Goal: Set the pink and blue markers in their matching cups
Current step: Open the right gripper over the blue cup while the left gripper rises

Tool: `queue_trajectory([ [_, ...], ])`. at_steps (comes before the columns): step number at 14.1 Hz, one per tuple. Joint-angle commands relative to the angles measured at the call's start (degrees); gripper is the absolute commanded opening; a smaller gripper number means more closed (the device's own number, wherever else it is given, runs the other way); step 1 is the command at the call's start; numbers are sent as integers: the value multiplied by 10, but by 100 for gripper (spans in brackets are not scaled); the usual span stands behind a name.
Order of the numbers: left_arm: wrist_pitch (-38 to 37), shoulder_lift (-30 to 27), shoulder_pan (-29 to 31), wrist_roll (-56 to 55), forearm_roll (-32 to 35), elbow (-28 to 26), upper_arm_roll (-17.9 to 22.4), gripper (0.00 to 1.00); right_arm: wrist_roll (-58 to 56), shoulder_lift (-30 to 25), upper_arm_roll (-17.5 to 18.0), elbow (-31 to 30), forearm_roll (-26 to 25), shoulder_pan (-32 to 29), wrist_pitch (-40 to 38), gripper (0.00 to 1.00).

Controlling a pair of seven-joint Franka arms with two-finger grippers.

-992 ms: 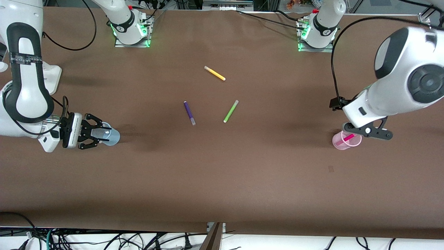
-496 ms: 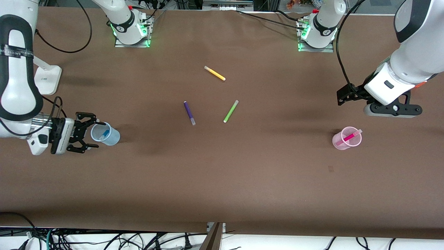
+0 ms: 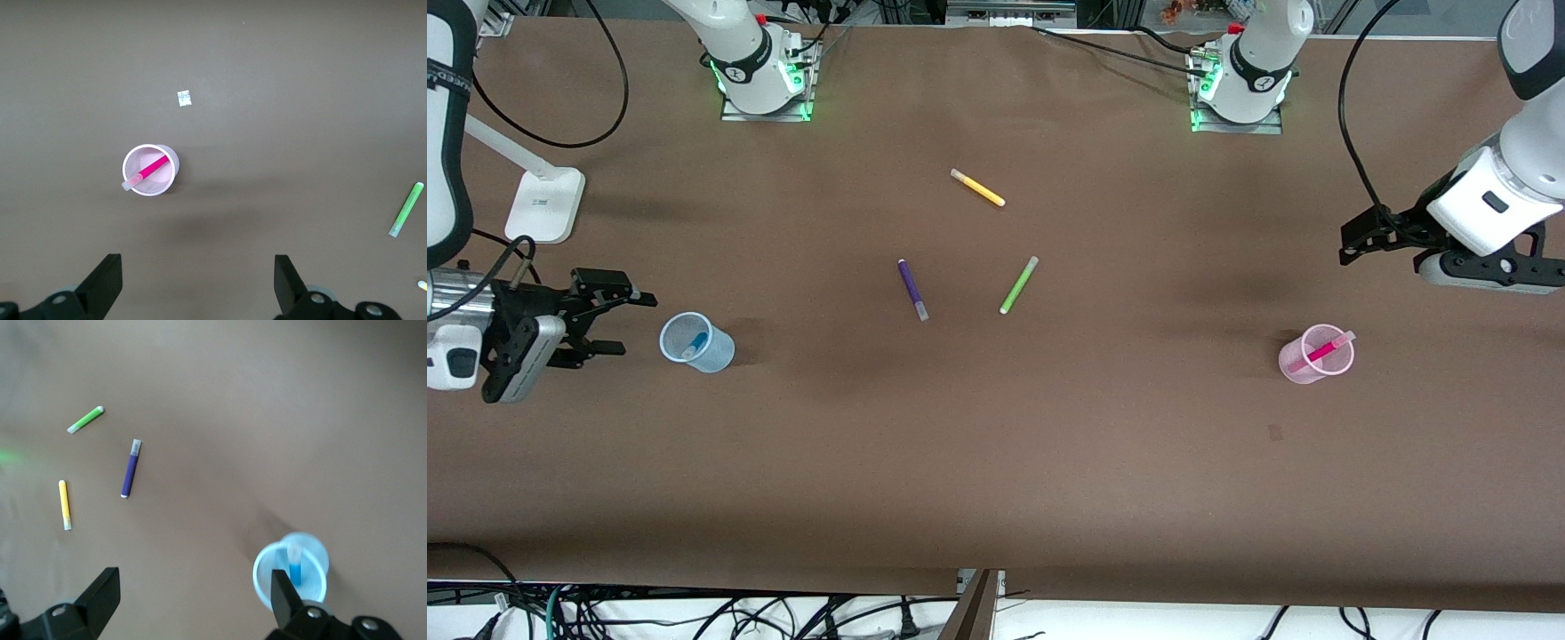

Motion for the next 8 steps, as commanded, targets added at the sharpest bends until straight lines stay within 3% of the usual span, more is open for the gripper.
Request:
queue_trajectory([
  [1, 2, -23, -51, 16, -14, -20, 53, 100, 132, -13, 12, 40, -72, 2, -42, 100],
  [3, -4, -24, -70, 24, -11, -22, 67, 100, 236, -44, 57, 37, -151, 0, -49, 100],
  [5, -9, -29, -126, 35, -10, -22, 129, 100, 325, -73, 89, 27, -202, 0, -76, 100],
  [8, -13, -29, -127, 38, -10, -18, 131, 100, 450, -154, 124, -44, -252, -1, -86, 100],
])
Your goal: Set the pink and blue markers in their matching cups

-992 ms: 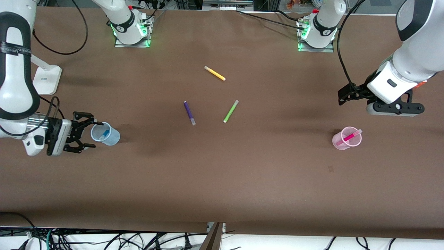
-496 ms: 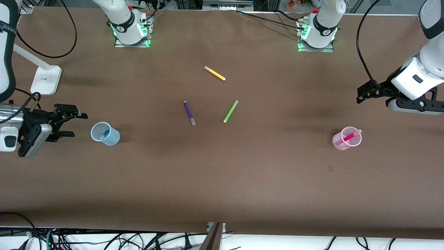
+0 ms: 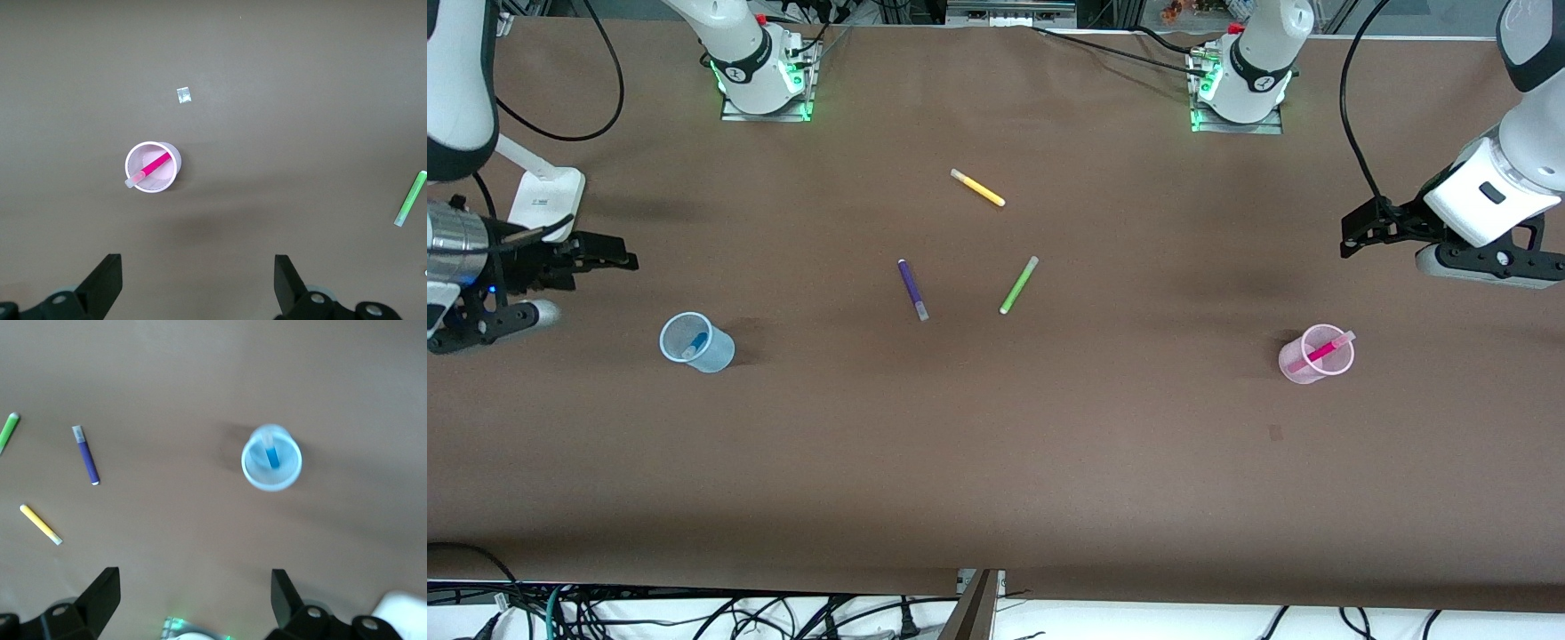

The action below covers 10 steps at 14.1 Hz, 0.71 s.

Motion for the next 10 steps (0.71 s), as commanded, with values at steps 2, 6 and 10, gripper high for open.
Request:
queue_trajectory([
  [2, -5, -18, -10, 17, -10, -14, 11, 100, 103, -140, 35, -149, -40, -6, 5, 100],
  [6, -5, -18, 29, 18, -10, -14, -24, 100, 98, -215, 33, -181, -59, -8, -4, 100],
  [10, -4, -15, 63, 17, -10, -14, -69, 100, 93, -202, -2, -135, -57, -6, -38, 100],
])
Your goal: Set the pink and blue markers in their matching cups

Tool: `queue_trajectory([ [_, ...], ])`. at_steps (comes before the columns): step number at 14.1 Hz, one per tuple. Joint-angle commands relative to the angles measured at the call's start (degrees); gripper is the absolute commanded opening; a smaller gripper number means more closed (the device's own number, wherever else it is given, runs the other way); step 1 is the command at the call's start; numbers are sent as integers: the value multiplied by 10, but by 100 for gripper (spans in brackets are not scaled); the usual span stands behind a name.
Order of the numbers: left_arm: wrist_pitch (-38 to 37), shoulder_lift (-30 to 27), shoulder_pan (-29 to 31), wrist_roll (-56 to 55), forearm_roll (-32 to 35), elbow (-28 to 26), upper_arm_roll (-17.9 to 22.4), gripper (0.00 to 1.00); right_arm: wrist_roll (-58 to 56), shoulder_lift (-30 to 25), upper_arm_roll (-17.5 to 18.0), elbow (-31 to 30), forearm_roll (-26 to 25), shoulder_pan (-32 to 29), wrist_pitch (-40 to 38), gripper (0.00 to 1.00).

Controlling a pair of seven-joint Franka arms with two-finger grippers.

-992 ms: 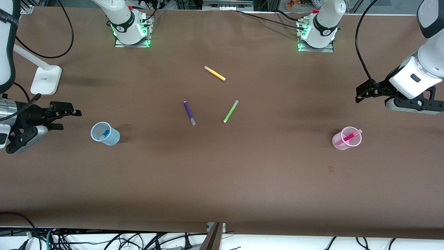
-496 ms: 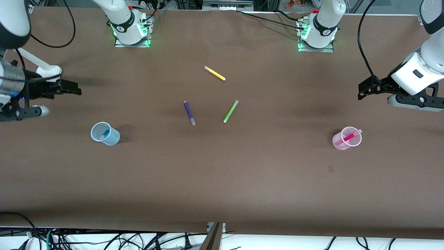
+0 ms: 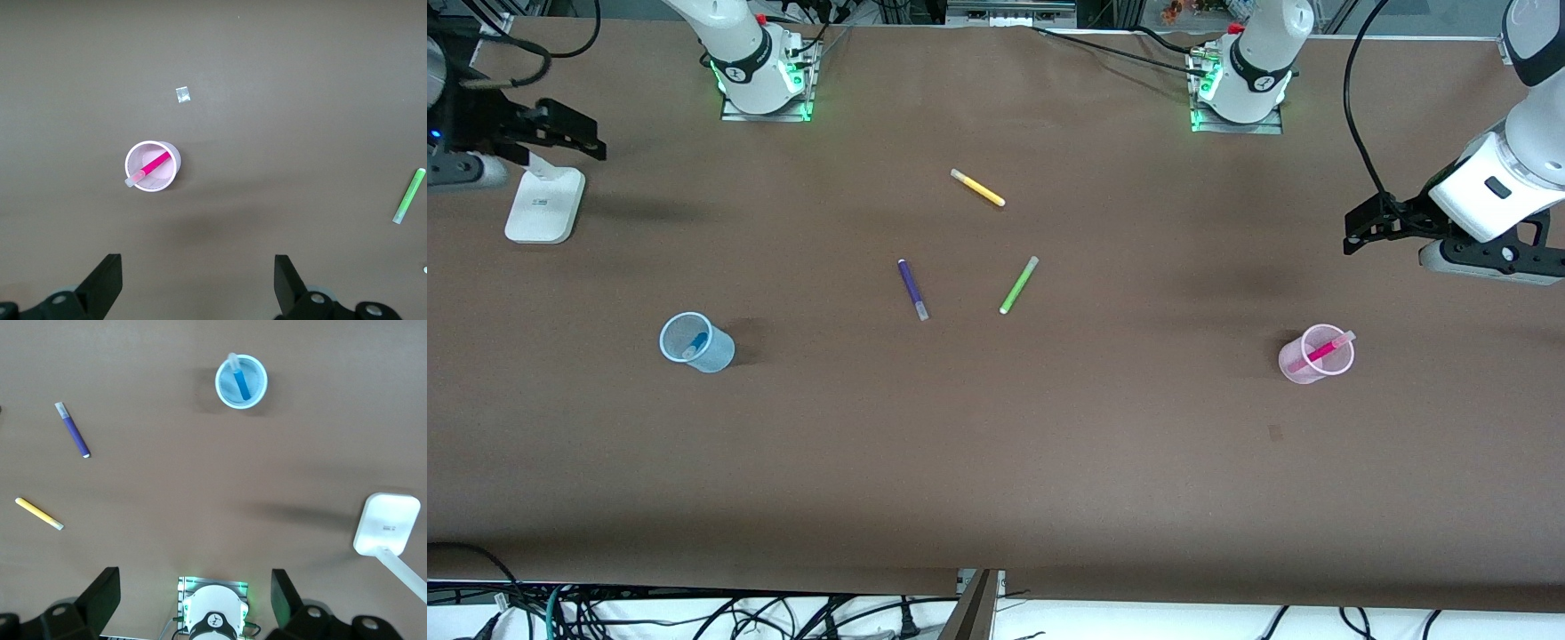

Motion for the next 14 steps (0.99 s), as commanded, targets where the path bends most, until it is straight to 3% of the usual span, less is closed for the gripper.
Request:
queue_trajectory([
  [1, -1, -13, 7, 15, -10, -13, -8, 100, -1, 14, -13, 18, -7, -4, -12, 100],
  [5, -1, -10, 16, 18, -11, -3, -8, 100, 4, 24, -5, 31, -46, 2, -21, 100],
  [14, -3, -10, 22, 27, -10, -3, -8, 100, -1, 31, -5, 32, -45, 3, -14, 100],
])
